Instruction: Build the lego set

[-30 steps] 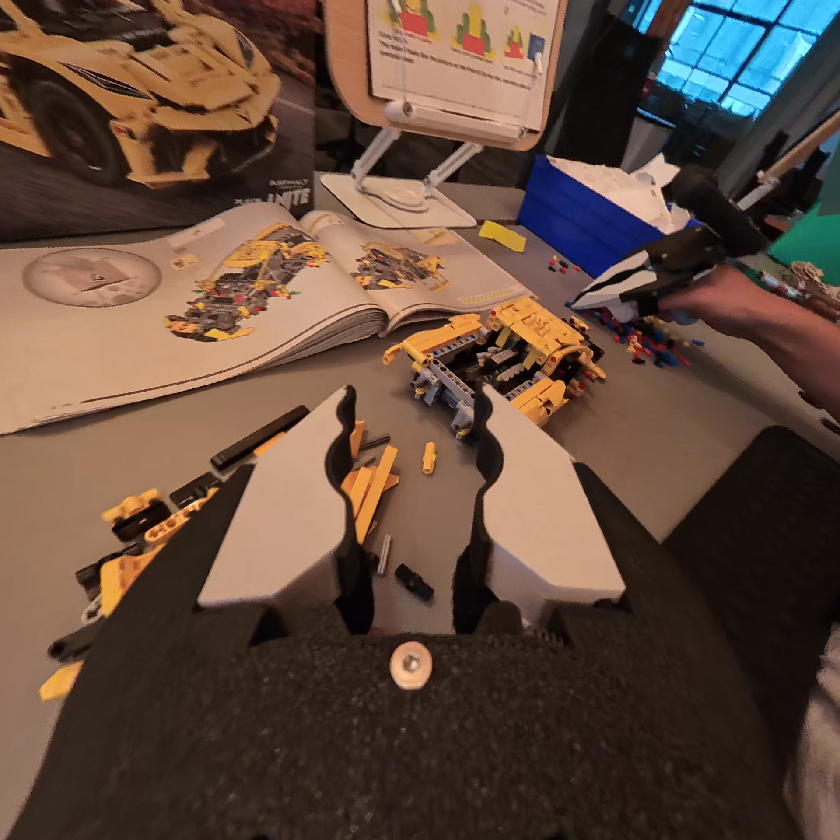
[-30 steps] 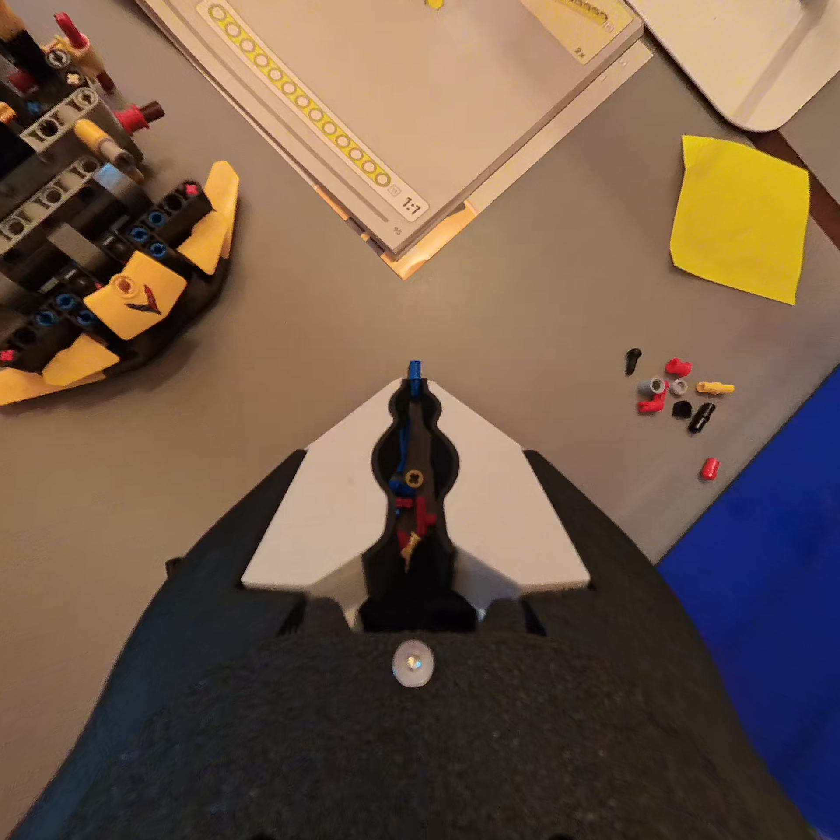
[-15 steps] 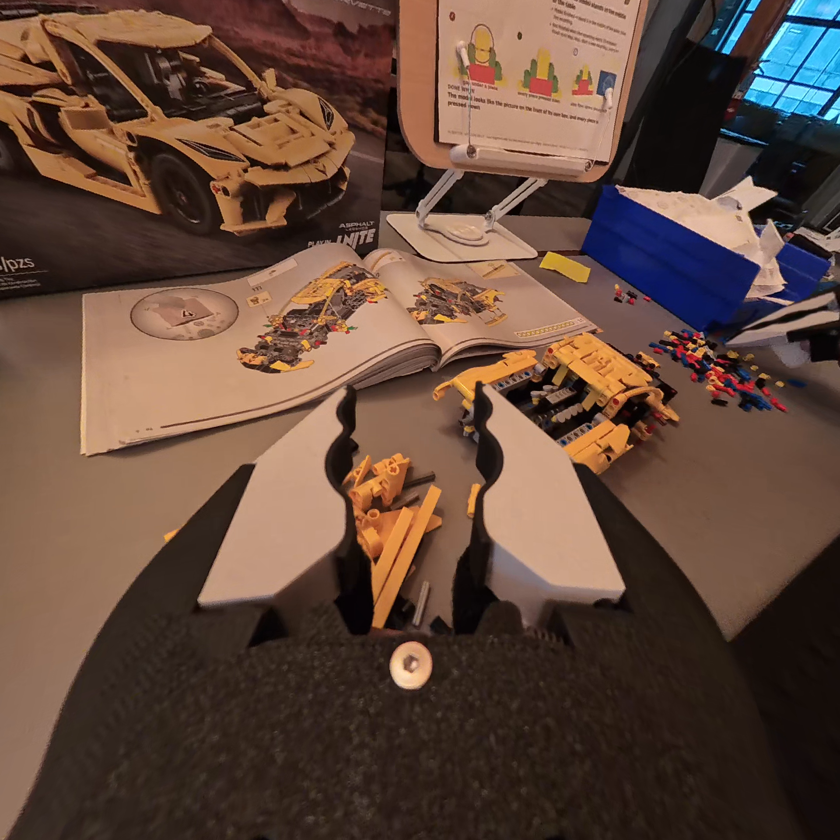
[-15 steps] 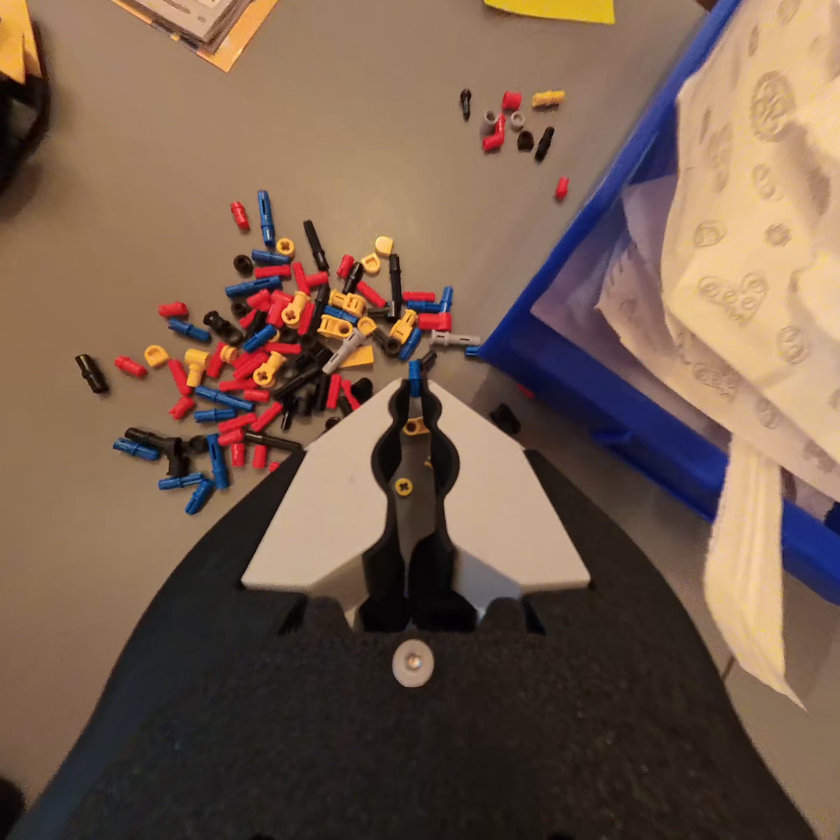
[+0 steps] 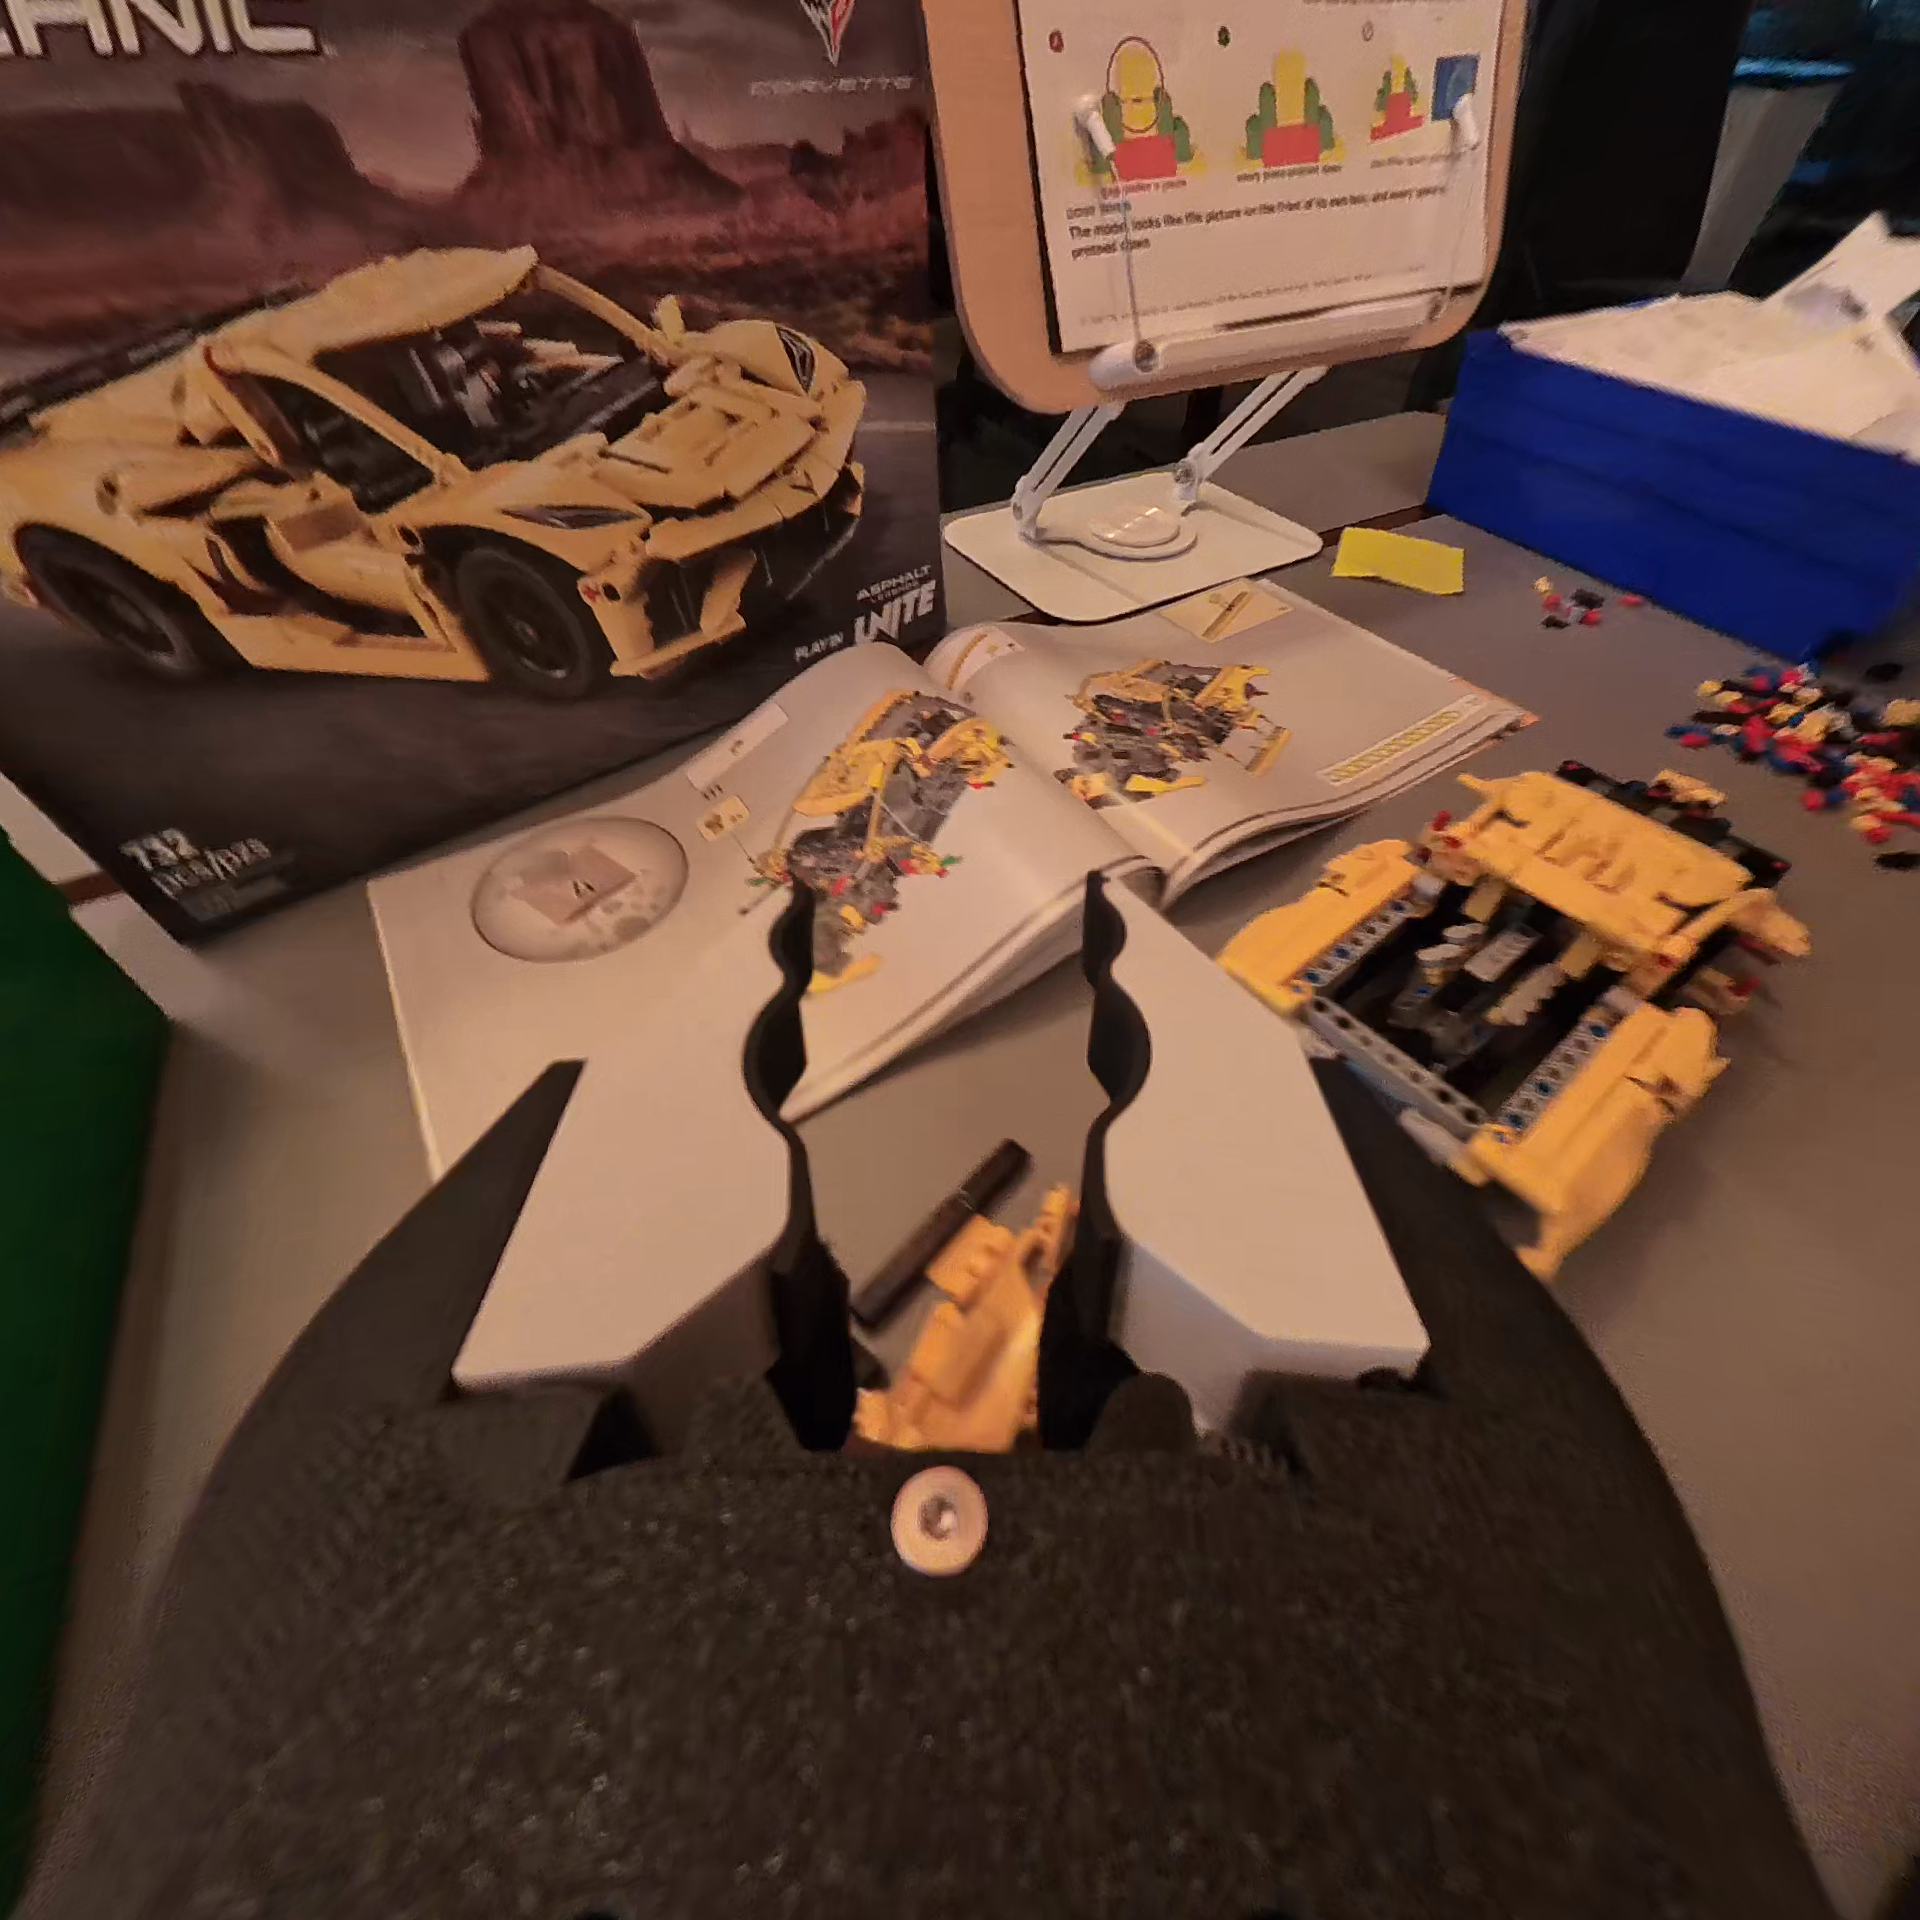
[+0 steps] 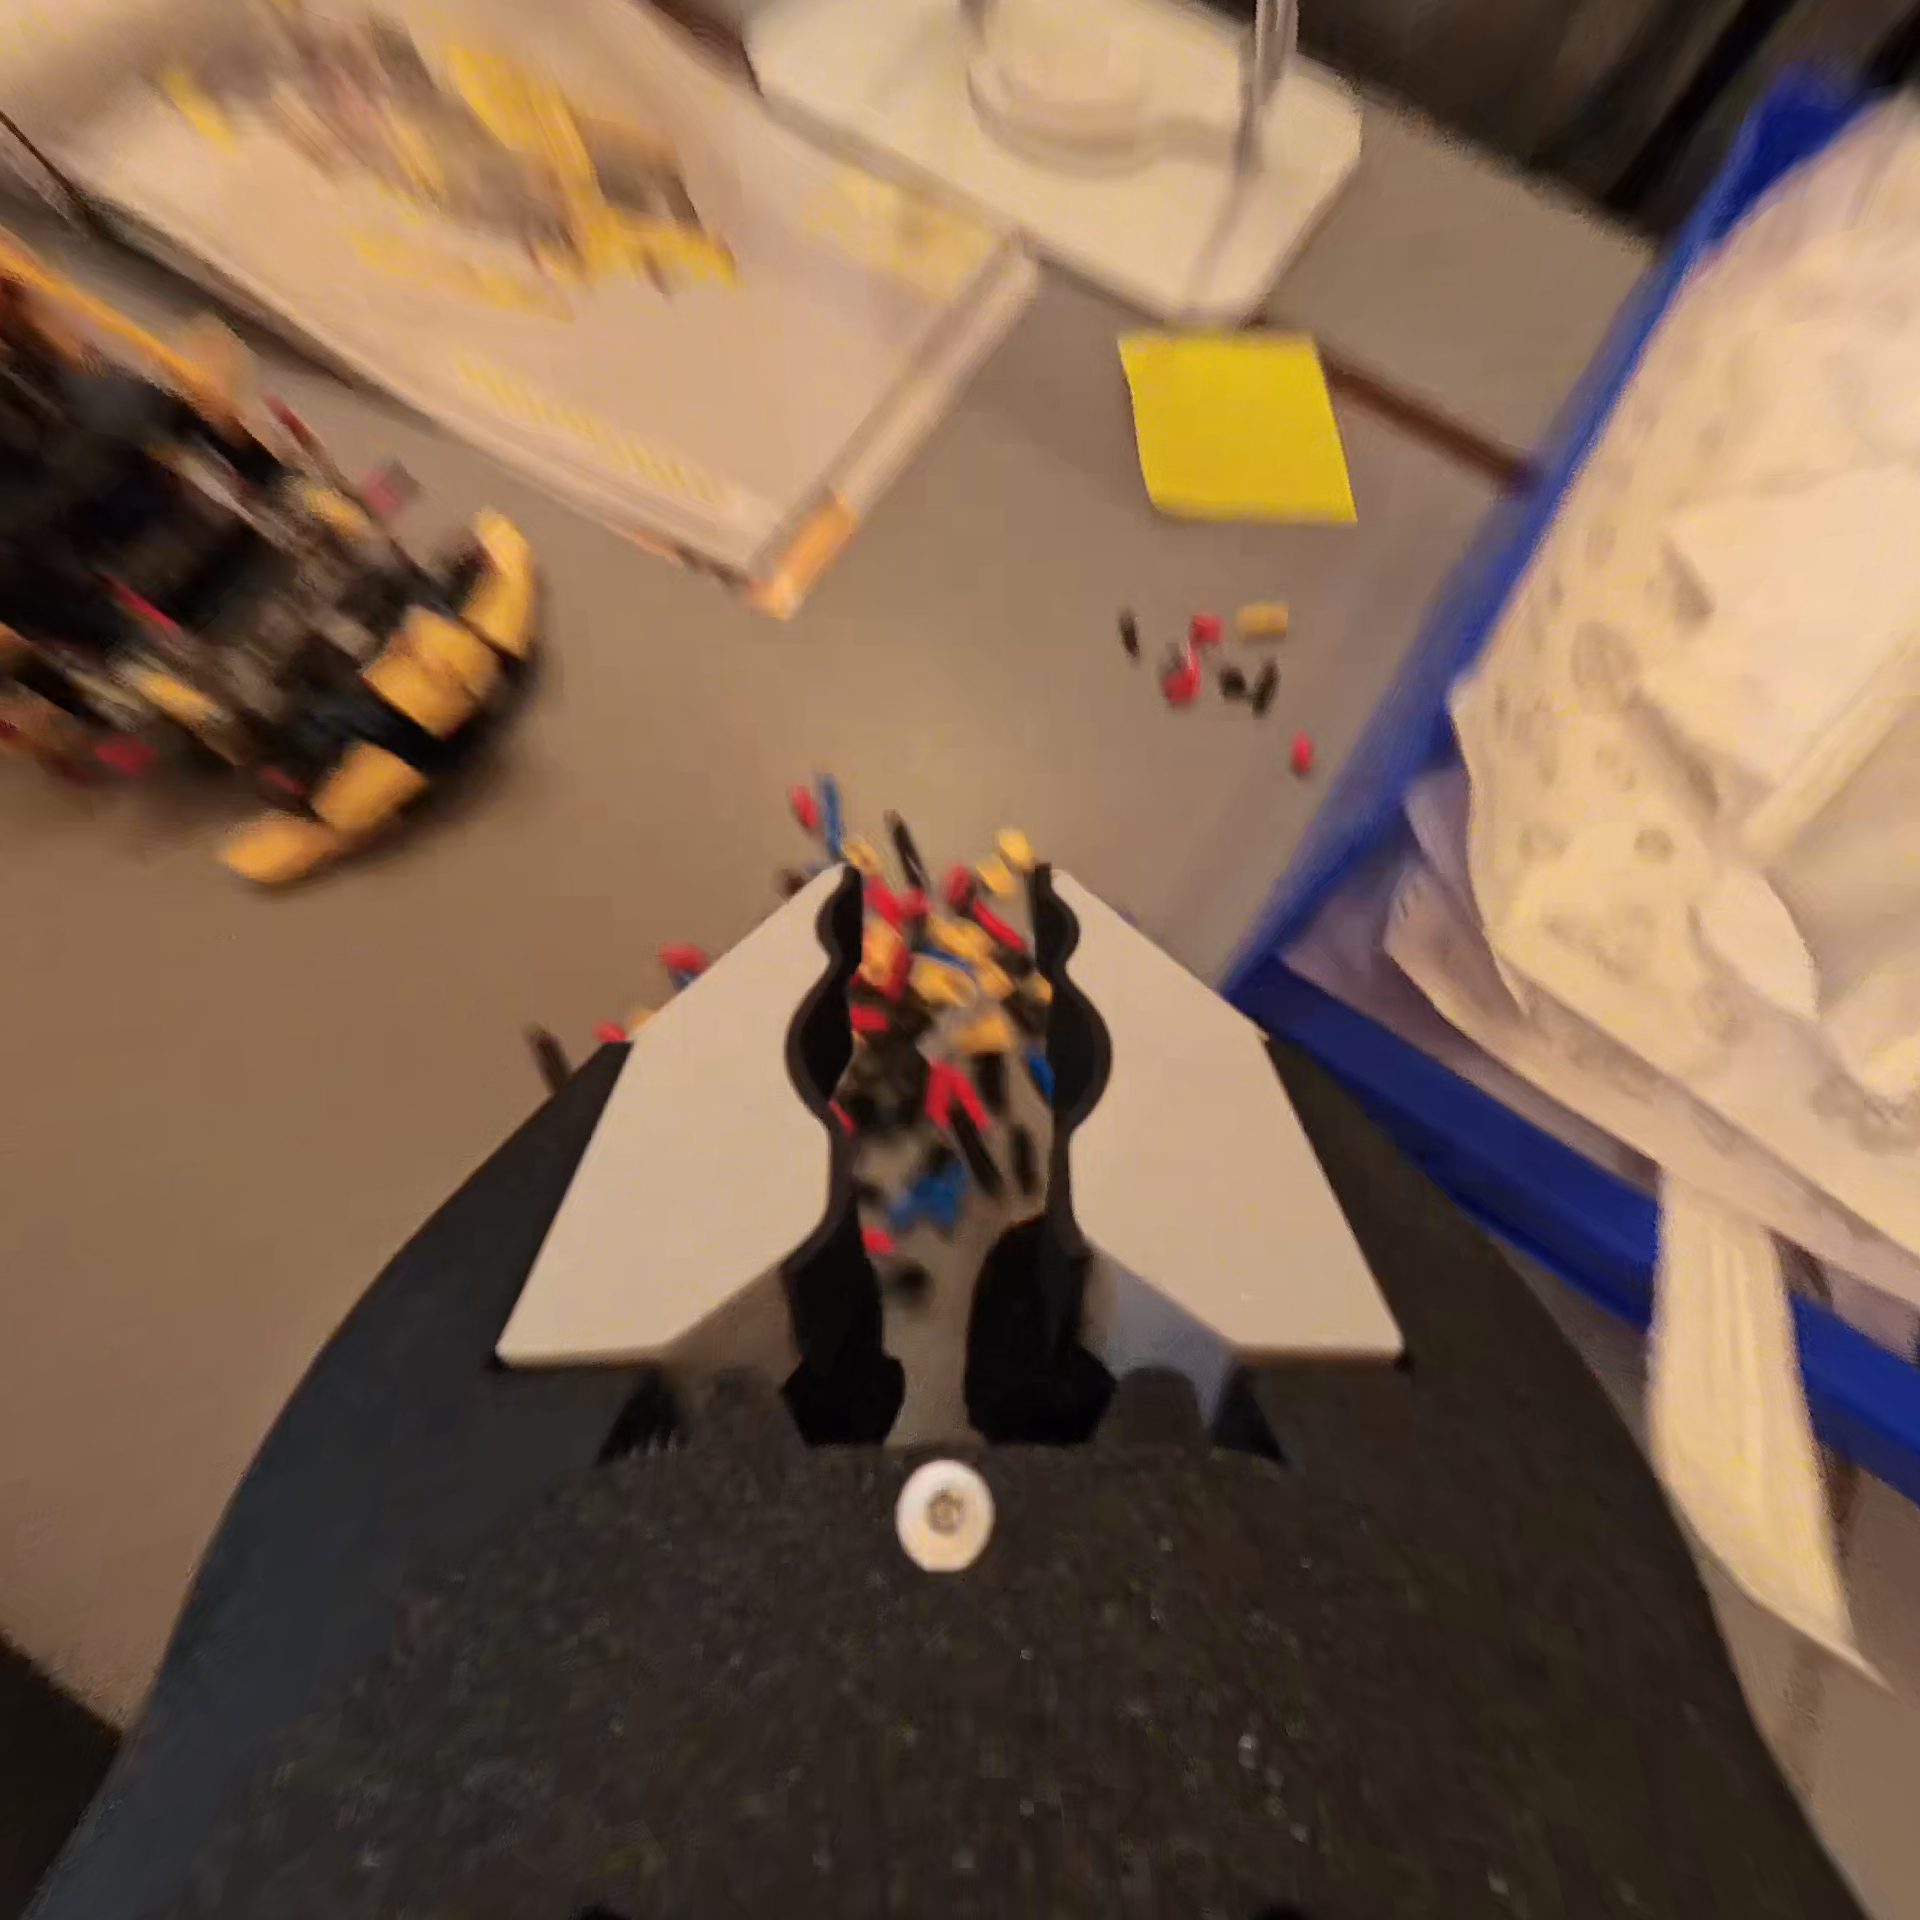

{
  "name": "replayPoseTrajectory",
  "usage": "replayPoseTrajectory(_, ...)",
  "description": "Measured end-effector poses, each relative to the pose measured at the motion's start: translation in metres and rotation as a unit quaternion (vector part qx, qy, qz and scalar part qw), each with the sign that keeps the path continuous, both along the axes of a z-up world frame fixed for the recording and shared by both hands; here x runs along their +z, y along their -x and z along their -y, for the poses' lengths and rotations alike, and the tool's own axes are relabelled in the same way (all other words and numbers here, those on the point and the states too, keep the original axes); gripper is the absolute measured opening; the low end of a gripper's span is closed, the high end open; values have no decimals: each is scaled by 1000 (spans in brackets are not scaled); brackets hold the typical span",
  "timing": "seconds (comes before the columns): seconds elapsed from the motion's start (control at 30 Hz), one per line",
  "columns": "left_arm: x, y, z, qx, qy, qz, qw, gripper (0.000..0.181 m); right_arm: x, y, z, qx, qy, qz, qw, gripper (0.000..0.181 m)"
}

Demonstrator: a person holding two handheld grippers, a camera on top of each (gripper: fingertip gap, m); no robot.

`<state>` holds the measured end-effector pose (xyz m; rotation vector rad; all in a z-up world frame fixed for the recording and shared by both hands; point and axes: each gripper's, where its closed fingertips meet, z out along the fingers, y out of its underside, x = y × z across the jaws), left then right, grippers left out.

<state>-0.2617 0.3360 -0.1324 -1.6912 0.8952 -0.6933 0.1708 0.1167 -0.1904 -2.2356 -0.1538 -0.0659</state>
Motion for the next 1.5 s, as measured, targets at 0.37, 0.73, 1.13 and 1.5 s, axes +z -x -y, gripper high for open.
replayPoseTrajectory(0.37, -45, 0, -88, 17, 58, -80, 995, 46, 16, 119, -97, -3, -120, -58, 991, 48)
replayPoseTrajectory(0.73, -73, 8, -92, 17, 93, -62, 994, 43, 24, 72, -95, -88, -204, -32, 975, 28)
replayPoseTrajectory(1.13, -56, 1, -82, -13, 71, -21, 997, 43, 12, 80, -99, -67, -186, -34, 980, 24)
replayPoseTrajectory(1.5, -43, 16, -87, 6, 56, -17, 998, 41, 13, 84, -98, -62, -180, -44, 981, 24)
